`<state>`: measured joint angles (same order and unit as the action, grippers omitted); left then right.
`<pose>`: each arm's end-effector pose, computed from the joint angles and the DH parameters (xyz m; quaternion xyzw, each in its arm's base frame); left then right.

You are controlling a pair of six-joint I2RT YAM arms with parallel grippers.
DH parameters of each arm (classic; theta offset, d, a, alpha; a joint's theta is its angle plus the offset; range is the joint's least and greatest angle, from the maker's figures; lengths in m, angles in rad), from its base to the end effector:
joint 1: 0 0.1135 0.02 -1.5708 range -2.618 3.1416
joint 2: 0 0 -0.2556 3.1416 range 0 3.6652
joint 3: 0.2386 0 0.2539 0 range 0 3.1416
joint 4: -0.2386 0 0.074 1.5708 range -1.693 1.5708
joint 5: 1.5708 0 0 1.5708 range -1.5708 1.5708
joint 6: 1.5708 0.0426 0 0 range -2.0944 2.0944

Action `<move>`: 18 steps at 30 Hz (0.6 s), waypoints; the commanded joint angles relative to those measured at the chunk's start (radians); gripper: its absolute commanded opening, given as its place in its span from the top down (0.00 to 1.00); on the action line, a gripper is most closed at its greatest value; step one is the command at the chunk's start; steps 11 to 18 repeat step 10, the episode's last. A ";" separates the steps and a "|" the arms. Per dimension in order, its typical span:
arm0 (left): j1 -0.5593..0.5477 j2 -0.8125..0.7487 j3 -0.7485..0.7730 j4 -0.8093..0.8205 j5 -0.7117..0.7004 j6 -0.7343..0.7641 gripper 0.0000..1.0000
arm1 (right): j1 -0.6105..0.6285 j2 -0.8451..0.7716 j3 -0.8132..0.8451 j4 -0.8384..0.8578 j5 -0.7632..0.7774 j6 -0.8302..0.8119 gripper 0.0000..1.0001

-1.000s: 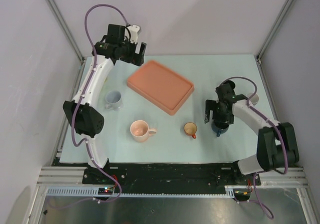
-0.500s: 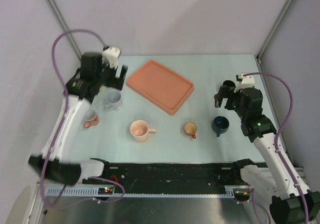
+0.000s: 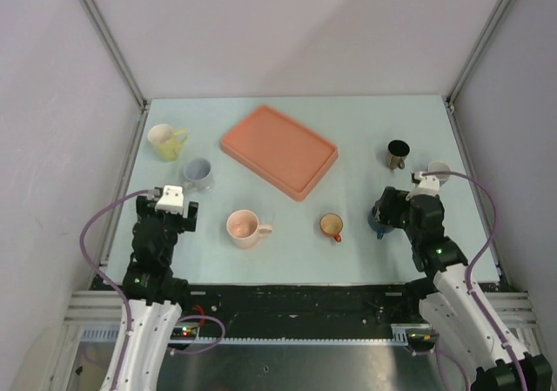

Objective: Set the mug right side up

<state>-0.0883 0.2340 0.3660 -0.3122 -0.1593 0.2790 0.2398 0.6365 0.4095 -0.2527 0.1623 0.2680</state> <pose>0.1223 -0.0040 0.2439 0.0897 0.7619 0.1216 0.6299 0.1680 0.0340 0.2148 0.0541 0.8514 0.0628 0.5180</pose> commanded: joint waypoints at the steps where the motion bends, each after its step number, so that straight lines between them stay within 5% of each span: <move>1: 0.009 0.013 -0.073 0.192 -0.063 -0.102 0.00 | 0.006 -0.089 -0.064 0.085 0.085 0.041 0.00; 18: 0.012 -0.004 -0.134 0.265 -0.006 -0.215 0.00 | 0.006 -0.204 -0.122 0.121 0.177 0.014 0.00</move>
